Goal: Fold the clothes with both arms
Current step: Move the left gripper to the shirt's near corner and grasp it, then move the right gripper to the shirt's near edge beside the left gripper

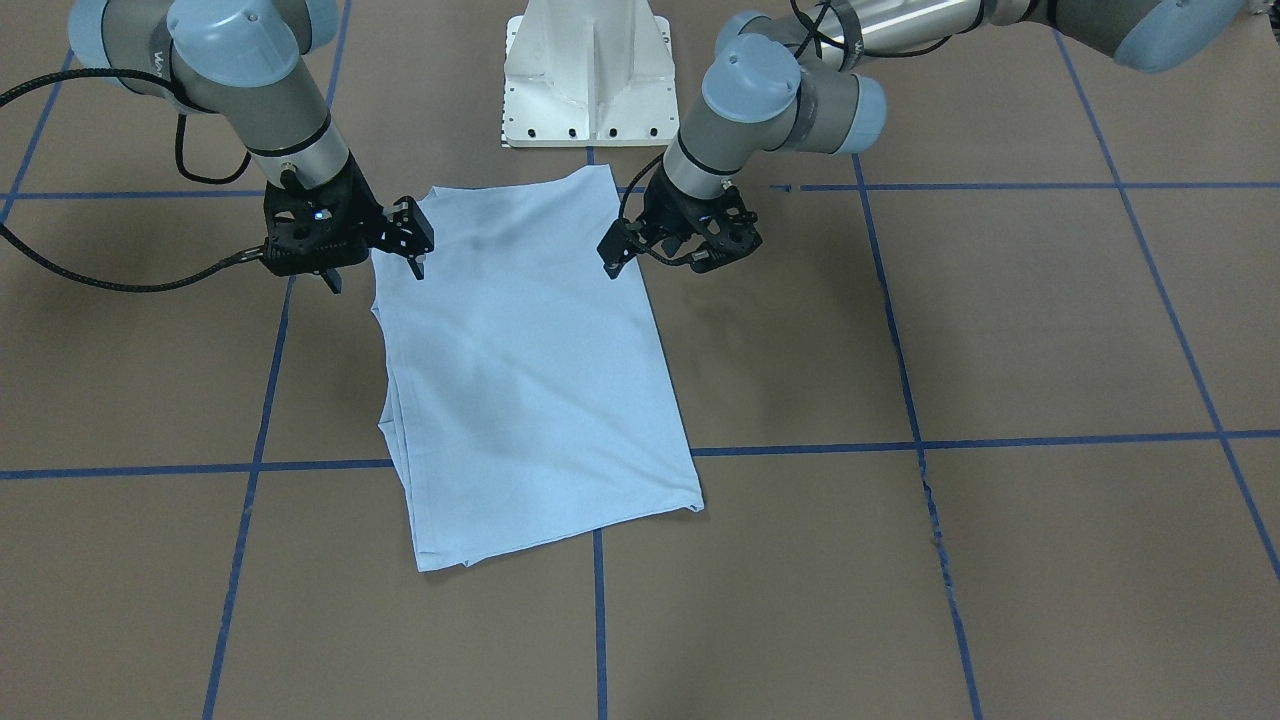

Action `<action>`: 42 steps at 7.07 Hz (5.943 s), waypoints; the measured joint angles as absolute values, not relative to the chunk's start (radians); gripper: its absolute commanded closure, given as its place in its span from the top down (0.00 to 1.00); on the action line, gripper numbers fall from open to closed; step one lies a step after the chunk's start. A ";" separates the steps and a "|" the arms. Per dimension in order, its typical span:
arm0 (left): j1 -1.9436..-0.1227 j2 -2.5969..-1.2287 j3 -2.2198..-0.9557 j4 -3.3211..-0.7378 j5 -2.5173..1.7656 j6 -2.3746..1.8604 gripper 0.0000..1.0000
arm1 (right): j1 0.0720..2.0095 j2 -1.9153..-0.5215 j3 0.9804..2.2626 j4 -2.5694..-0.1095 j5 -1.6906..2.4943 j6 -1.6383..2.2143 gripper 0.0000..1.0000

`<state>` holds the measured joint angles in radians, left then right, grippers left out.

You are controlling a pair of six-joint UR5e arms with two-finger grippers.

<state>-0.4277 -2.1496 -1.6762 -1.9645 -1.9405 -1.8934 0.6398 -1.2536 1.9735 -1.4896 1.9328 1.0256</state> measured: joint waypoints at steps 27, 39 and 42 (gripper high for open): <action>-0.194 -2.158 -1.676 -1.955 -1.930 -1.981 0.00 | 0.638 -1.261 1.964 -1.489 1.925 1.028 1.00; -0.226 -2.089 -1.848 -1.741 -1.907 -1.957 0.00 | 0.502 -1.250 1.986 -1.485 1.887 1.406 1.00; -0.232 -2.093 -1.849 -1.738 -1.907 -1.923 0.00 | 0.323 -1.252 2.008 -1.486 1.746 1.706 1.00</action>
